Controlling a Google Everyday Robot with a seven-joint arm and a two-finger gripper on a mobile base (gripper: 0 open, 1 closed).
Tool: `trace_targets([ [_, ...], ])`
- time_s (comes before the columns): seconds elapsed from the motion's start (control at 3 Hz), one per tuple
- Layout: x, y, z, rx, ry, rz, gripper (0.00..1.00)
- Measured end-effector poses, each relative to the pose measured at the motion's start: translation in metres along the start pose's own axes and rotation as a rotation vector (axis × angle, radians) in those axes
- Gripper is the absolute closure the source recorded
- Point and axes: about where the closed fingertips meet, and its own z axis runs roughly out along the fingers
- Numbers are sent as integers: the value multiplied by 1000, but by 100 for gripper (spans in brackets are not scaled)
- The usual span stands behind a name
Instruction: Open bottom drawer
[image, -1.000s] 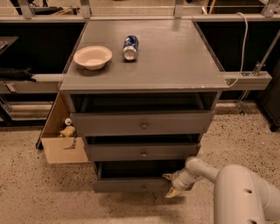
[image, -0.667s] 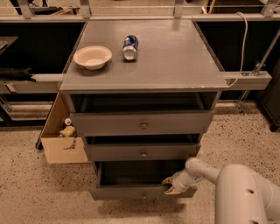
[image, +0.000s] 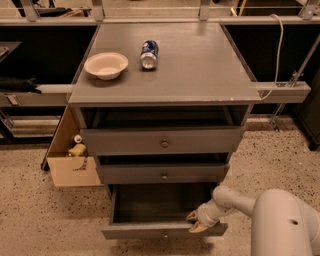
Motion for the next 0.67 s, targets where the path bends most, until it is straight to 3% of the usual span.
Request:
trace_targets([
  [0.33, -5, 36, 9, -32, -54, 36, 100],
  [0.67, -5, 36, 8, -32, -54, 36, 100],
])
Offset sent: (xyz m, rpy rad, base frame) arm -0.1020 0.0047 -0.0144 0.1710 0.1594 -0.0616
